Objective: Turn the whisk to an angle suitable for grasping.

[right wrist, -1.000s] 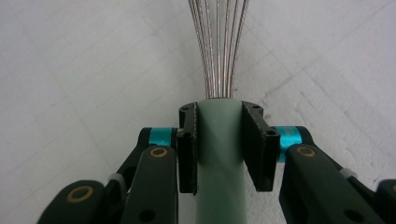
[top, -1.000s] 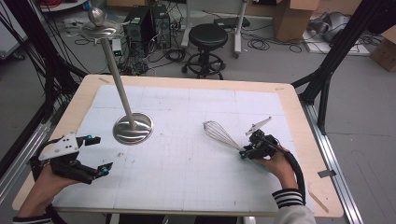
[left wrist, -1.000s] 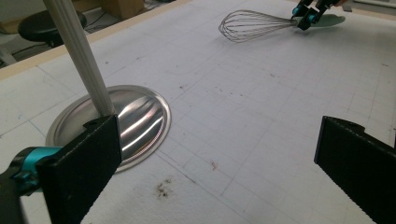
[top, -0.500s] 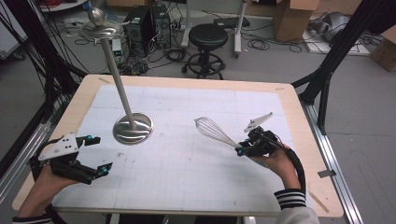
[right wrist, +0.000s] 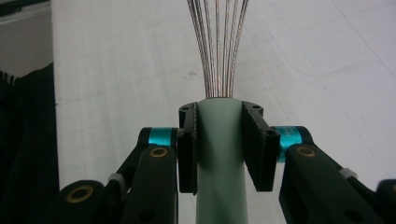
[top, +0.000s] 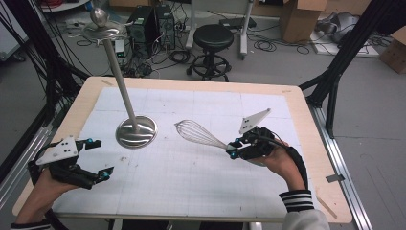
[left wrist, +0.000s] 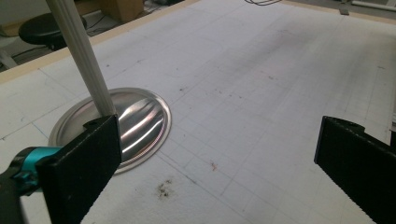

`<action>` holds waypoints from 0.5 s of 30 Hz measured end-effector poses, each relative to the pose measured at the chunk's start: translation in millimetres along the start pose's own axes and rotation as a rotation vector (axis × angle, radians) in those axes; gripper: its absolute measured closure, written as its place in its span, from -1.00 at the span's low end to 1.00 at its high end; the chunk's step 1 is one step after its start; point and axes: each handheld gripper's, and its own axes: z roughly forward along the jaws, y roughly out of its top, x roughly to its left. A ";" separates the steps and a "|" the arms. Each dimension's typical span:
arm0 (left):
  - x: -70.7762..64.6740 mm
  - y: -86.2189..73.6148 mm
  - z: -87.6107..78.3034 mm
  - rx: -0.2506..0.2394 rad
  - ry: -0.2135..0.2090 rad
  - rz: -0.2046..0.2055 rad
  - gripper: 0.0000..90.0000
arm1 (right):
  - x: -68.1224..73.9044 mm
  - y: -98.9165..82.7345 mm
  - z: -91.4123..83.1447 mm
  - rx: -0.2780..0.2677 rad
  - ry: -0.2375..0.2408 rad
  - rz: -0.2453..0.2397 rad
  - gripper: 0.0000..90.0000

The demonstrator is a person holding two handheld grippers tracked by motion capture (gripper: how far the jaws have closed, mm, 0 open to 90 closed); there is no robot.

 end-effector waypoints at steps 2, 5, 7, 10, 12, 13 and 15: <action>-0.2 0.1 0.0 -0.001 -0.001 -0.002 -0.96 | 2.3 4.2 1.7 0.007 0.010 -0.009 0.54; -0.5 0.2 -0.2 -0.002 -0.004 -0.003 -0.96 | 11.7 20.2 11.8 0.013 0.046 -0.065 0.54; -0.6 0.2 -0.8 -0.003 -0.010 -0.004 -0.96 | 15.8 27.4 18.6 0.021 0.057 -0.087 0.54; -0.3 0.3 -1.9 -0.004 -0.016 0.000 -0.96 | 20.4 38.0 29.8 0.034 0.077 -0.112 0.54; -0.3 0.7 -2.6 -0.005 -0.019 0.002 -0.96 | 23.0 44.1 36.2 0.039 0.093 -0.113 0.54; -0.5 0.9 -2.9 -0.007 -0.018 0.001 -0.96 | 23.8 46.5 38.7 0.036 0.092 -0.126 0.54; -0.4 1.2 -3.3 -0.008 -0.017 0.001 -0.96 | 25.4 49.3 41.8 0.040 0.103 -0.124 0.54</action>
